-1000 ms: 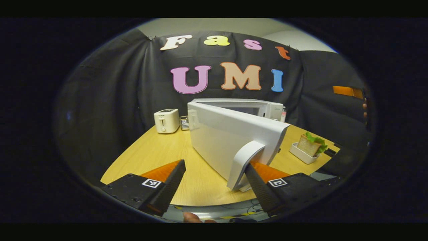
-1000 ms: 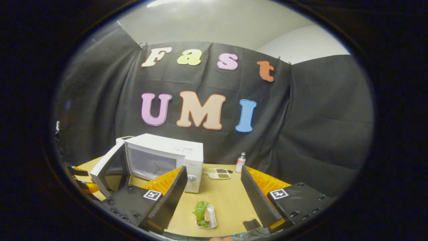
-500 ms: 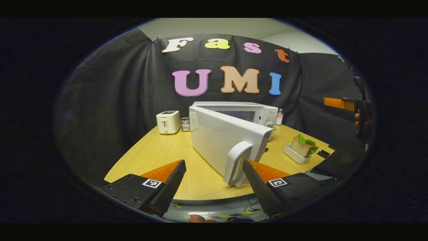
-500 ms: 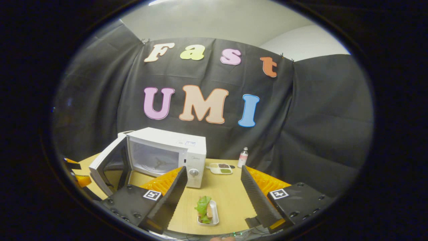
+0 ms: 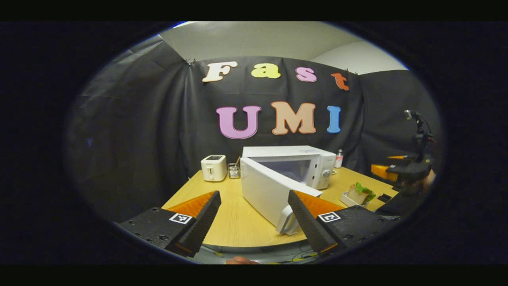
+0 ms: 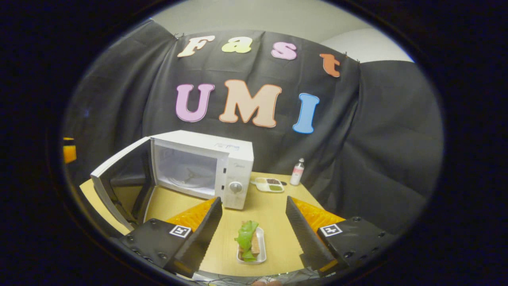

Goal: Open the microwave oven with the left hand, put the food in, and close the microwave oven.

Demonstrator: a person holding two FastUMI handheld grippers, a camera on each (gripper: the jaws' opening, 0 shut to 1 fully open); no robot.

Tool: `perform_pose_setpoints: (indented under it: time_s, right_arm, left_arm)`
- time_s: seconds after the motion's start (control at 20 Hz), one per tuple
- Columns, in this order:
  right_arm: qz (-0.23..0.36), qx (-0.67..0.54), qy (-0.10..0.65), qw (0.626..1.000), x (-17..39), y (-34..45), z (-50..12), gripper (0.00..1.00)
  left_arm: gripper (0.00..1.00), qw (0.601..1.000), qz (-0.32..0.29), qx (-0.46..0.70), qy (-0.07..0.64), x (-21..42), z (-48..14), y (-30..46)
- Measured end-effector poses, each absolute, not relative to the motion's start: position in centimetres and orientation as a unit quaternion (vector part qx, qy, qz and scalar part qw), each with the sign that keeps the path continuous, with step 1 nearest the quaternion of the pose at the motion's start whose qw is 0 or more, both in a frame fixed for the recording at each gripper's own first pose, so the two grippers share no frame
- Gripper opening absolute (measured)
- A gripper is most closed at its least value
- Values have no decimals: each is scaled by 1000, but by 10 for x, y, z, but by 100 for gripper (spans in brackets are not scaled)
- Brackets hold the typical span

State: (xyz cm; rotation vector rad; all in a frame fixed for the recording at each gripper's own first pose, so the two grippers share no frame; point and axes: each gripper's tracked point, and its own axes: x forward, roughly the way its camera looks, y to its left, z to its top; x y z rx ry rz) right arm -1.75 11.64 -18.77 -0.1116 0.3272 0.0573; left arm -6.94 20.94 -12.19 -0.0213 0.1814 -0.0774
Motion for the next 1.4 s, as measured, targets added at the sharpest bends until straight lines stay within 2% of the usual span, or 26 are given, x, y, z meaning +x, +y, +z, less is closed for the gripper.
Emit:
perform_pose_setpoints:
  time_s: [0.3, 0.55, 0.75, 0.9, 1.0, 1.15, 1.2, 1.25, 1.35, 1.4]
  right_arm:
    - [45, -76, 265, 960, -10, 122, -296, 100]
    - [31, -70, 317, 945, -10, 112, -348, 99]
    - [28, -52, 337, 940, -12, 110, -365, 98]
    - [22, -39, 346, 937, -9, 106, -371, 73]
    - [17, -39, 348, 936, -8, 103, -370, 48]
    - [19, -36, 353, 935, -10, 104, -367, 47]
    - [20, -37, 361, 932, -11, 105, -370, 34]
    - [16, -35, 357, 933, -8, 104, -368, 41]
    - [17, -35, 358, 933, -9, 105, -368, 30]
    - [15, -41, 356, 934, -3, 103, -373, 31]
  left_arm:
    - [99, 997, -32, 5, 67, -67, -100, 210]
    - [99, 999, -27, -2, 42, -62, -68, 202]
    - [98, 999, -28, 6, 31, -60, -57, 200]
    - [98, 999, -25, 0, 32, -61, -59, 200]
    - [99, 999, -25, -1, 37, -61, -61, 198]
    - [97, 999, -25, 1, 29, -64, -52, 199]
    - [98, 999, -25, 3, 26, -64, -50, 199]
    - [98, 999, -24, 5, 24, -63, -50, 197]
    - [98, 999, -25, 4, 24, -64, -50, 196]
    - [98, 999, -23, 2, 25, -64, -50, 196]
